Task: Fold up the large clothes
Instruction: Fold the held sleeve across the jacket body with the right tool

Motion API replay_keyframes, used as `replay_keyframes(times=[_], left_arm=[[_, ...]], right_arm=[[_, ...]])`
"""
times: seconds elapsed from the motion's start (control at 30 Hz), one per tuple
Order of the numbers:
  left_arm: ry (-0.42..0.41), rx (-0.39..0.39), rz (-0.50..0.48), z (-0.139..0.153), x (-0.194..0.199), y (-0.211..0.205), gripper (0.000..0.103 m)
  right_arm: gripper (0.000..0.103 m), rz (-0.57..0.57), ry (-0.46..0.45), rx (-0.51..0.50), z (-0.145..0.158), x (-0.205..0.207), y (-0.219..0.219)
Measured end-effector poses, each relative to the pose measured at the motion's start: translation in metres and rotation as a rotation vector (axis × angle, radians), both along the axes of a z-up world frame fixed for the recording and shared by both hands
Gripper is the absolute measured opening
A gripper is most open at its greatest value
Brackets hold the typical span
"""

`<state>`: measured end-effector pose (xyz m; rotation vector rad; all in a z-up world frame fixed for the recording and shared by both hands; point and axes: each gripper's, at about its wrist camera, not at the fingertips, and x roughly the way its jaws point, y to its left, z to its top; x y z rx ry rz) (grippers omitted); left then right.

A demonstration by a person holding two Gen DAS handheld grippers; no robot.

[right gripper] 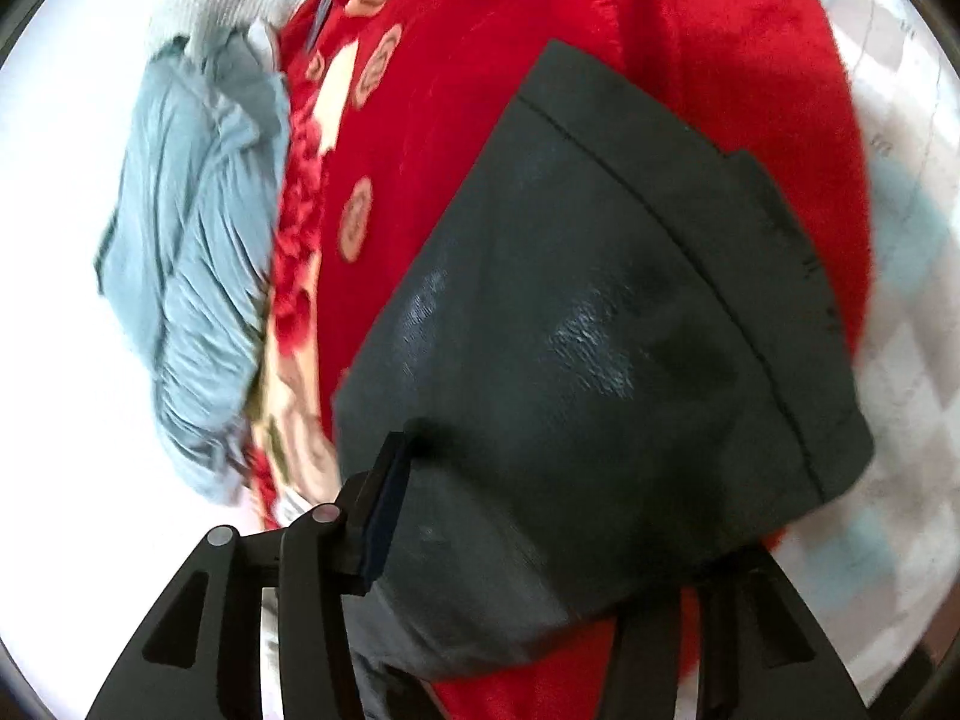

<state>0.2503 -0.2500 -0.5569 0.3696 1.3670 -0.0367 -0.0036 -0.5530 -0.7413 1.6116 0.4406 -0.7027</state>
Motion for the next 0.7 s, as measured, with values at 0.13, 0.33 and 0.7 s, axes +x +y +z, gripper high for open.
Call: replay_keyframes(times=[0.13, 0.33, 0.7], left_arm=[[0.003, -0.015, 0.021, 0.003, 0.0, 0.002, 0.103], [-0.017, -0.041, 0.074, 0.017, 0.008, 0.018, 0.103], [-0.067, -0.052, 0.235, 0.048, 0.042, 0.093, 0.103]], right_arm=[[0.006, 0.046, 0.033, -0.056, 0.01, 0.02, 0.0], [0.005, 0.018, 0.071, -0.185, 0.085, 0.031, 0.001], [0.005, 0.302, 0.058, -0.493, 0.25, 0.153, 0.078]])
